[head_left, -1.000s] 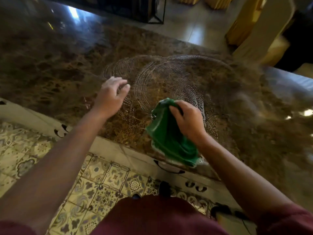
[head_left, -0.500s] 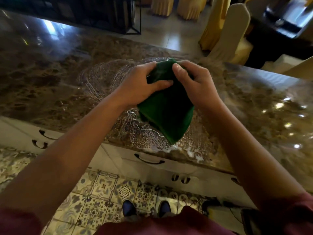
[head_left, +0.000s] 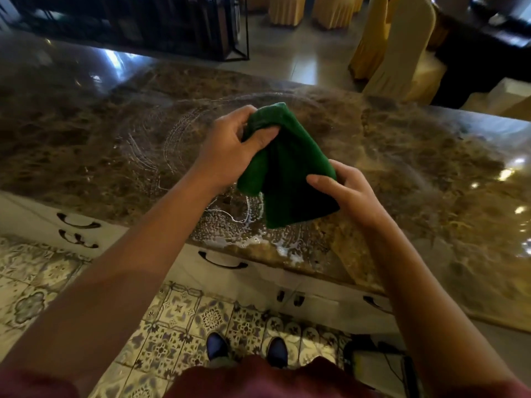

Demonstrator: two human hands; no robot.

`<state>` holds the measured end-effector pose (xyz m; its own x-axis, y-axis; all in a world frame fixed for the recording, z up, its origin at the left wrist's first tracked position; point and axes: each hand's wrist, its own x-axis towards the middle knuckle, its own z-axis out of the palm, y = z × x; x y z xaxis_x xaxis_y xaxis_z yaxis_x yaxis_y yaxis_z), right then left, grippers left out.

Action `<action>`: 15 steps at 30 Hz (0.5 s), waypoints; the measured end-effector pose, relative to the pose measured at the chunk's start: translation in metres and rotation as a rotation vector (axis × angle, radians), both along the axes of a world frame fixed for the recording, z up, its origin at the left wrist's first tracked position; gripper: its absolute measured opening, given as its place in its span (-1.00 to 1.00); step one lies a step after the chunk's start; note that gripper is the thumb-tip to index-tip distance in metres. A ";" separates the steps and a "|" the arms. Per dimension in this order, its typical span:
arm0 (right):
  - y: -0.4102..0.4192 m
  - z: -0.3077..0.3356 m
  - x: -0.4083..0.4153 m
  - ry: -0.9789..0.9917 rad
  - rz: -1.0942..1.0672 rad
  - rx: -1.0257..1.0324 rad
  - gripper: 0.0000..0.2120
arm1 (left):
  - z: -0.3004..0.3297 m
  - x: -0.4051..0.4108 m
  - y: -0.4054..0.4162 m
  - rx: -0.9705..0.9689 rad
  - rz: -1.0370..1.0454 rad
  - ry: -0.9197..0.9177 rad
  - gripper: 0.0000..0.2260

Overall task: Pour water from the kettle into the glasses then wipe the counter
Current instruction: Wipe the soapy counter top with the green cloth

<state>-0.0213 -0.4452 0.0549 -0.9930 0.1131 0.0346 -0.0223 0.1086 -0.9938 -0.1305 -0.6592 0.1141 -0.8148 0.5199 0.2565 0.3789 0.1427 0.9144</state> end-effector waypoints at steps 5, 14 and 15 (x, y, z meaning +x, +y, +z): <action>0.010 -0.027 0.025 -0.089 0.028 -0.839 -0.54 | -0.027 0.016 0.027 0.303 0.040 -0.414 -0.88; -0.018 -0.066 0.039 -0.156 0.071 -1.136 -0.18 | -0.046 0.043 0.051 0.312 0.034 -0.542 -0.82; -0.014 -0.066 0.039 -0.148 0.035 -1.094 -0.24 | -0.050 0.044 0.049 0.317 0.056 -0.551 -0.82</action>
<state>0.0176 -0.4587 -0.0114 -0.9823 -0.0182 -0.1862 0.1189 -0.8290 -0.5464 -0.0863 -0.6100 0.0643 -0.8950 0.4400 -0.0735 -0.1591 -0.1609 0.9741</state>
